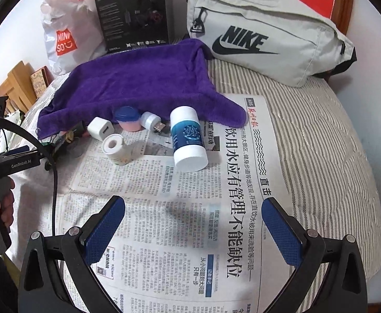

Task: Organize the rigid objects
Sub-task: 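Grasp the teal binder clip with the left gripper while the right gripper grasps the white-blue bottle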

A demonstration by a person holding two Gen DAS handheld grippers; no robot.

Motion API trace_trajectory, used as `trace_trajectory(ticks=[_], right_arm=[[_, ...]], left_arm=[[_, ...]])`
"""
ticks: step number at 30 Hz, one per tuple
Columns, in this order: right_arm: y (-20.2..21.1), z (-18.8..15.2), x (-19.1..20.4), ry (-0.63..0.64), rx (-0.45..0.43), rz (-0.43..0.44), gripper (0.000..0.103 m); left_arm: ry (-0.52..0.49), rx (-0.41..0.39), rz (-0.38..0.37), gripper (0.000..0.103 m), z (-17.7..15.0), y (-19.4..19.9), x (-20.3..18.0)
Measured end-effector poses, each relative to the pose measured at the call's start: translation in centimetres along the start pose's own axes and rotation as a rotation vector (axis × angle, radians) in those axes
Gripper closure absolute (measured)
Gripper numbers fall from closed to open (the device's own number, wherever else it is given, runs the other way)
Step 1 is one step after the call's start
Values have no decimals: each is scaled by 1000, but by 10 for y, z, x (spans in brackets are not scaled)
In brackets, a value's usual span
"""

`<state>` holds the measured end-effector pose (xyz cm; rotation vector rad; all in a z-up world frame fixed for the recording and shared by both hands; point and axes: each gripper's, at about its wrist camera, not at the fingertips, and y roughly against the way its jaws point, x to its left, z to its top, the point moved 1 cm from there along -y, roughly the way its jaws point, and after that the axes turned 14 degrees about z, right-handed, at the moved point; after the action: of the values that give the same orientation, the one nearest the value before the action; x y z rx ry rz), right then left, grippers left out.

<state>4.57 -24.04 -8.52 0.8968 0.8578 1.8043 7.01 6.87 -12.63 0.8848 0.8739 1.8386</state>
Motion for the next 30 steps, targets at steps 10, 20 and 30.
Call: trace_trajectory(ticks=[10,20,30], right_arm=[[-13,4,-9,-18,24,-6,0],[-20,20,-23,-14,-9,-15,0],[-57,52,-26,17,-8,39,11]], left_arm=[[1,-59,-1,38,-3,3,5],[-13,-69,-30,64,-6,5,17],[-18,-71,-18,63,-7,5,15]])
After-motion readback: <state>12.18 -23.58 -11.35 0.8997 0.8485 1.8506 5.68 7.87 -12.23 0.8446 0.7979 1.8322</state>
